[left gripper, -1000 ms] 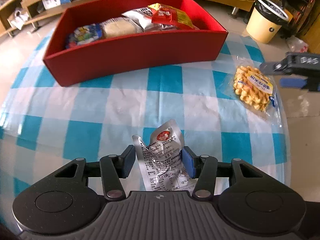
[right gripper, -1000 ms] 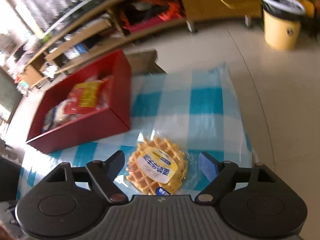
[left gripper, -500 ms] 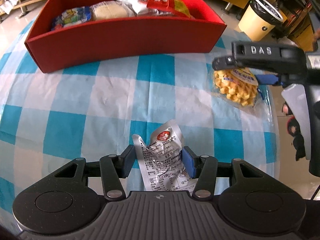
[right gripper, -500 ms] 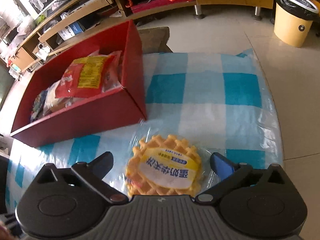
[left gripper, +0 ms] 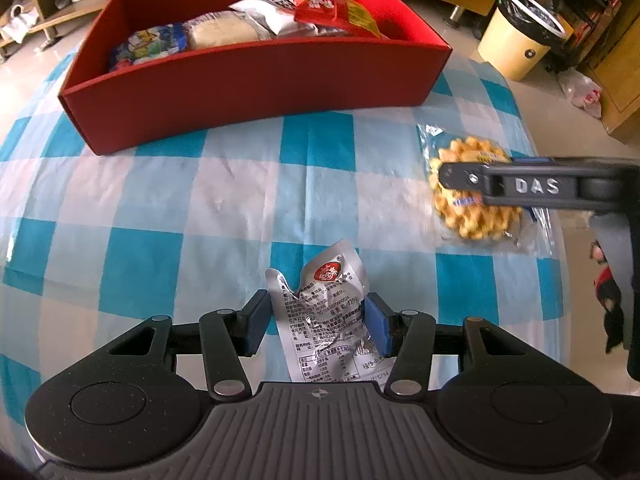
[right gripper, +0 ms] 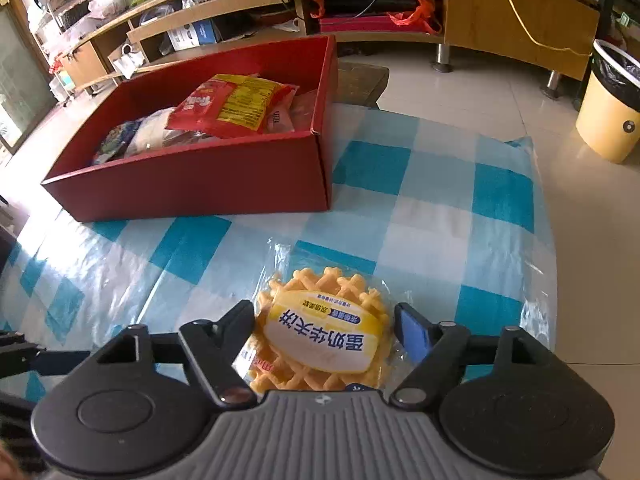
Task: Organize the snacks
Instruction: 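Grasp the packaged waffle cake with the right tool while the left tool holds the foil packet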
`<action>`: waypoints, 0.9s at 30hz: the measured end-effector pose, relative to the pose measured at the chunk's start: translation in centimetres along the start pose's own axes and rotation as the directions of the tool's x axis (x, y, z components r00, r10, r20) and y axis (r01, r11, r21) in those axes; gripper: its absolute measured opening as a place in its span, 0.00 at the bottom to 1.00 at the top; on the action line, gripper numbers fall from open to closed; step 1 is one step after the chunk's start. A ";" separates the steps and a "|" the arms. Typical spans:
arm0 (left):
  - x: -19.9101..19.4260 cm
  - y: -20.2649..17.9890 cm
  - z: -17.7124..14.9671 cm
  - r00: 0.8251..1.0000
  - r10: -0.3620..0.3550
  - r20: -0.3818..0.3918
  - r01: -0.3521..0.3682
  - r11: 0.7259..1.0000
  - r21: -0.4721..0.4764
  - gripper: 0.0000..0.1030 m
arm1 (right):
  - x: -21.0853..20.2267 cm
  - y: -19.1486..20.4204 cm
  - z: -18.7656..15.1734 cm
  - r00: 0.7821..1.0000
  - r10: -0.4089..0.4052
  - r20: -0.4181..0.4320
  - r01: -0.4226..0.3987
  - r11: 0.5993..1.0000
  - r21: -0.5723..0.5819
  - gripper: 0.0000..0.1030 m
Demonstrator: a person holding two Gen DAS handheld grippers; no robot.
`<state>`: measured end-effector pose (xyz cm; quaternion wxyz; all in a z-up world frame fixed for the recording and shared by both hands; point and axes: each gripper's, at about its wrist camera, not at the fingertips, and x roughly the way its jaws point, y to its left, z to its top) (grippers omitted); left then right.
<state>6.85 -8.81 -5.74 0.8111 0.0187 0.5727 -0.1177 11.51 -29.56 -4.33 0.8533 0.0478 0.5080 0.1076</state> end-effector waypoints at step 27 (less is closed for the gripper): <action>0.6 0.1 -0.1 1.000 0.027 -0.011 -0.028 0.996 -0.082 0.83 | 3.2 4.2 1.2 0.996 -0.070 -0.063 0.069 0.998 -0.010 1.00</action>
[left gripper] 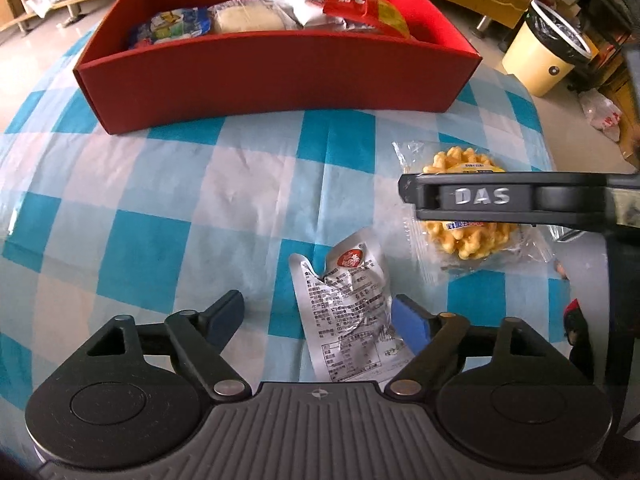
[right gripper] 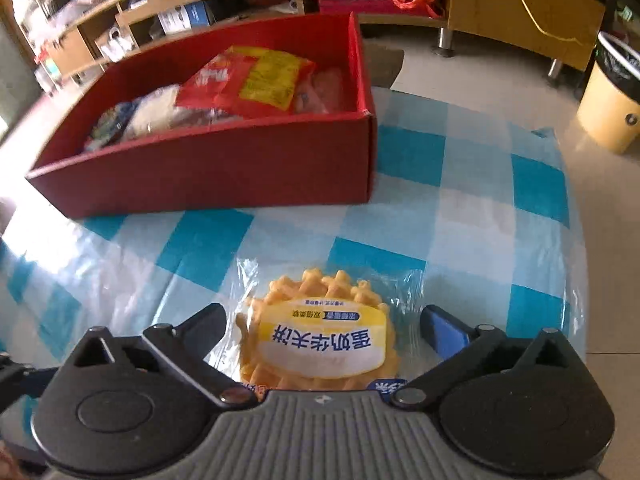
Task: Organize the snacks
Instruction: 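Grasp the packaged waffle cake with the right tool while the left tool holds the foil packet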
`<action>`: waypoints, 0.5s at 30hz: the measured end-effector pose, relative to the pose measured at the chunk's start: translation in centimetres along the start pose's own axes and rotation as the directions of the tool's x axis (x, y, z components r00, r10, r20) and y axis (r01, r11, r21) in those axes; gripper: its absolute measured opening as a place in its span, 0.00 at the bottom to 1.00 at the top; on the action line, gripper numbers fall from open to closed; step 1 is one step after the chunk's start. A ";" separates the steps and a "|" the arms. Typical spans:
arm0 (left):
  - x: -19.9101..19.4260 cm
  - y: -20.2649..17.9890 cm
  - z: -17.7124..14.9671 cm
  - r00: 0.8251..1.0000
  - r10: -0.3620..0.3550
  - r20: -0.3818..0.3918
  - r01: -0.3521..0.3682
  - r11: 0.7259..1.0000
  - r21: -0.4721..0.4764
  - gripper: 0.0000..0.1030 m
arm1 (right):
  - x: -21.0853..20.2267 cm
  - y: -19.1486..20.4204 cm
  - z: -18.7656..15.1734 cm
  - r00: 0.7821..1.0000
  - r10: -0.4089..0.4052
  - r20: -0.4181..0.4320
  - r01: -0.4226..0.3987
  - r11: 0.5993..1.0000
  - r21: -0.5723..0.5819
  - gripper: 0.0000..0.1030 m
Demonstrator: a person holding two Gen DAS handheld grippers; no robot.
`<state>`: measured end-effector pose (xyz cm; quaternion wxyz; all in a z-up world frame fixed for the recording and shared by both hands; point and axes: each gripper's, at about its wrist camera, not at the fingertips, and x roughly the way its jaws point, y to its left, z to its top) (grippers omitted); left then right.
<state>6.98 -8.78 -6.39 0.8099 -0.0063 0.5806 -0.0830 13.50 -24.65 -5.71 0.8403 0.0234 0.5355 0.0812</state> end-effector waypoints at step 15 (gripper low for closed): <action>0.7 -0.4 0.4 0.997 0.072 0.021 -0.066 0.979 -0.191 1.00 | -3.7 -2.7 -1.5 0.995 -0.014 0.096 0.020 0.998 -0.058 0.74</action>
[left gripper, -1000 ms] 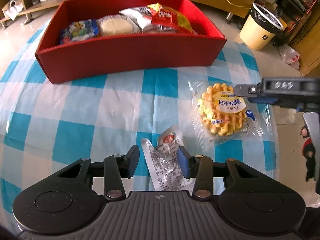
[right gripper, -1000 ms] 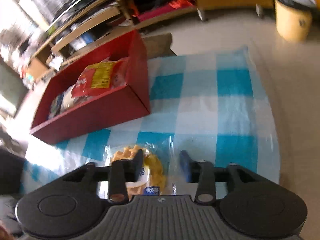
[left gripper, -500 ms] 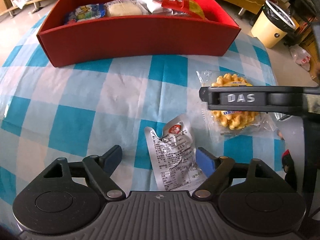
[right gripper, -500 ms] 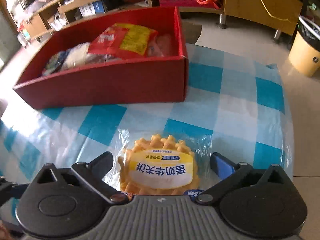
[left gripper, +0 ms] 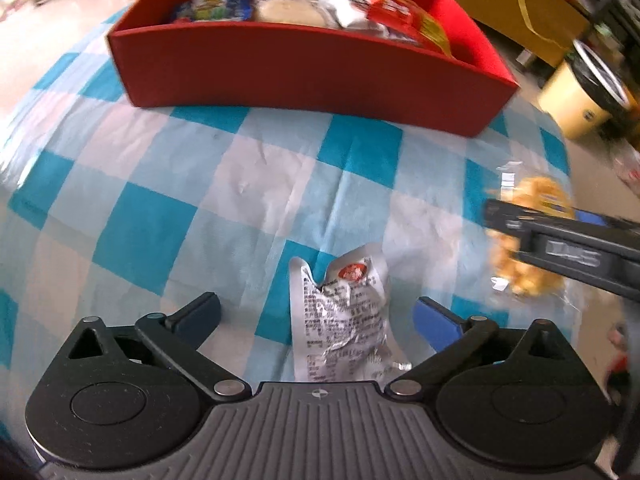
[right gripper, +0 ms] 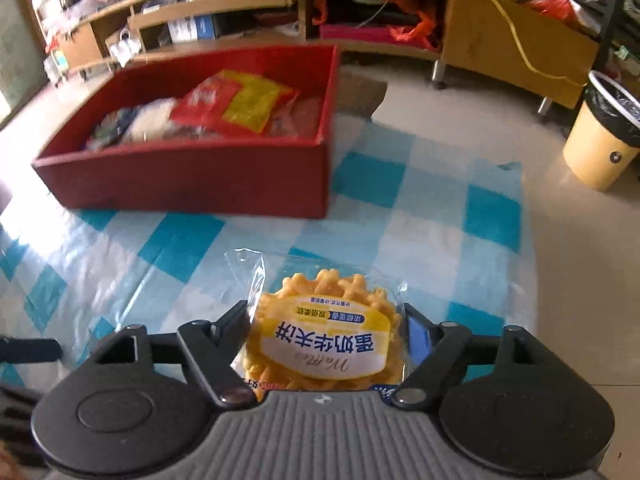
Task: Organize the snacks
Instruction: 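Grasp the packaged waffle cake with the right tool while the left tool holds the foil packet, then carry the foil packet and waffle cake over the red box with both tools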
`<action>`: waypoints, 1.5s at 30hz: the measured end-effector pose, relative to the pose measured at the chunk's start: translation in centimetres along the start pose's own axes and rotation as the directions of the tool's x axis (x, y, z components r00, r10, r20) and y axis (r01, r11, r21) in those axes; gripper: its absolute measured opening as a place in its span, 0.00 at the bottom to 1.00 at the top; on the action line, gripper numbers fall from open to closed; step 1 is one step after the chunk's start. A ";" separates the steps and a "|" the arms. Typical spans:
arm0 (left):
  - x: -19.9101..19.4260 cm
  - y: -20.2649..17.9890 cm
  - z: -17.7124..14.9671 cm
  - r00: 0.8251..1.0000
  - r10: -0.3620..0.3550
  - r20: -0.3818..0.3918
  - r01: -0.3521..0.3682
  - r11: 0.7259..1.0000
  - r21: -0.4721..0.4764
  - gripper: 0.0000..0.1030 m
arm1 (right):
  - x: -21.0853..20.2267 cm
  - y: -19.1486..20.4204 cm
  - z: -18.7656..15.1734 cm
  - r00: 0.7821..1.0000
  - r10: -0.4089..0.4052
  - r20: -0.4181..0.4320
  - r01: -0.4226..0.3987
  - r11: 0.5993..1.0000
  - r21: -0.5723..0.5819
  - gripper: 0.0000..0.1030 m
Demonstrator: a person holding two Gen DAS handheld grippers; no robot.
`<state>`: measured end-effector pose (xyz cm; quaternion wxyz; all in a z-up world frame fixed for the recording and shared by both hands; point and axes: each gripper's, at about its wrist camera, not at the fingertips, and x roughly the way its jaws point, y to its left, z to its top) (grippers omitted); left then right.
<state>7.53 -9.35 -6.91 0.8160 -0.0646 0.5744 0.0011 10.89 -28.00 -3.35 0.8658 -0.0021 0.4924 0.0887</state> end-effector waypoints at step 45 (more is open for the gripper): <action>-5.5 0.7 5.7 0.971 -0.015 0.238 -0.020 0.990 0.143 0.61 | -4.1 0.9 5.4 0.972 0.119 0.205 -0.135 0.989 0.067 0.74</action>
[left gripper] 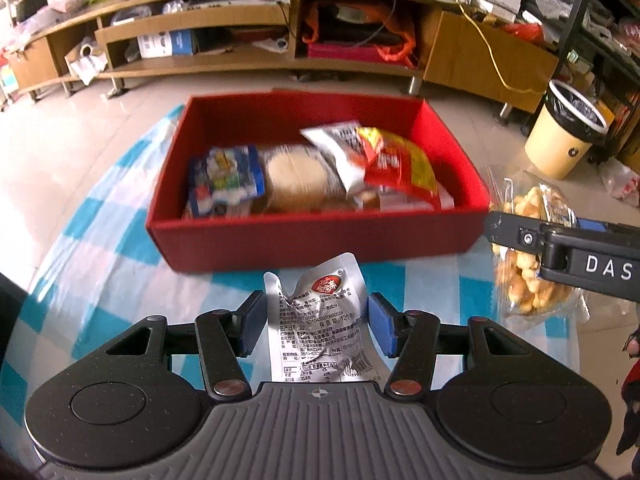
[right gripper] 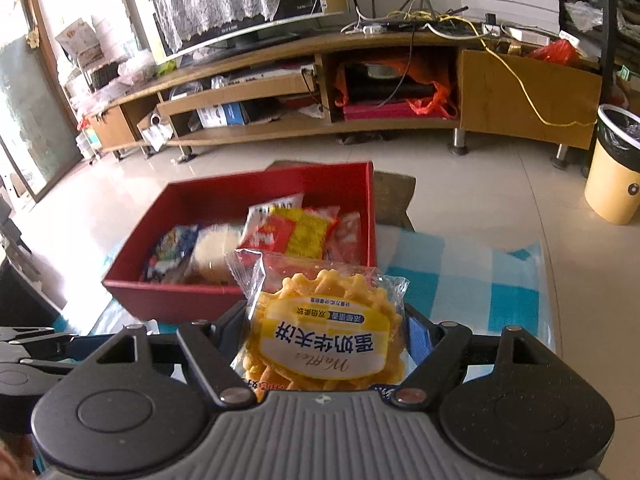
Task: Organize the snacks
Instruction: 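Carry the foil packet and waffle cake over the red box with both tools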
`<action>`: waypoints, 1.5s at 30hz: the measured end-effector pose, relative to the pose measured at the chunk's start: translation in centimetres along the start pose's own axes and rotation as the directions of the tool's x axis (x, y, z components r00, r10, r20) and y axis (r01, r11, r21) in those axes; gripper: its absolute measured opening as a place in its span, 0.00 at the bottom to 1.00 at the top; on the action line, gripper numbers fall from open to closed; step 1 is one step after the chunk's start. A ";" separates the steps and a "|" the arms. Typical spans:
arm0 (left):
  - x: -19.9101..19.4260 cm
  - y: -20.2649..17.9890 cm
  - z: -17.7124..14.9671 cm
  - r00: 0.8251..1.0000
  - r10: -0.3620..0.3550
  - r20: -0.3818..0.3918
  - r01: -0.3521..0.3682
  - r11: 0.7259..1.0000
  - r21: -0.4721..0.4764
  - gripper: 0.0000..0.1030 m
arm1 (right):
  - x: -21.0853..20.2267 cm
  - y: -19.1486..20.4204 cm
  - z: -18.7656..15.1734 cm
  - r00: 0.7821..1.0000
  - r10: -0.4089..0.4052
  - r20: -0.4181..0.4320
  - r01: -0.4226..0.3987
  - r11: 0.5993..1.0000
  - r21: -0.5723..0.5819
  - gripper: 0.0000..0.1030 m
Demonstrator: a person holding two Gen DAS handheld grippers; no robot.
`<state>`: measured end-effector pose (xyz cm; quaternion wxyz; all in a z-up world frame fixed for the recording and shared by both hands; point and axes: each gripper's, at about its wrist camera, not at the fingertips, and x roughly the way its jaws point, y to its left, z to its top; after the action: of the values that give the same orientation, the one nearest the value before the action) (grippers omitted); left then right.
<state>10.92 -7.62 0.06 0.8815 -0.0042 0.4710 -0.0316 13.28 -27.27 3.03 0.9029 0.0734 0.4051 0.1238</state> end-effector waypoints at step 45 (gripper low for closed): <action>4.0 2.4 9.1 0.990 0.091 0.105 -0.089 0.996 -0.025 0.61 | 6.9 0.3 6.1 0.999 0.004 0.041 -0.006 0.998 0.055 0.74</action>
<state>20.81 -5.64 1.71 0.9058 0.0064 0.4234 0.0134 22.20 -25.25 2.20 0.9083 0.1015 0.3896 0.1133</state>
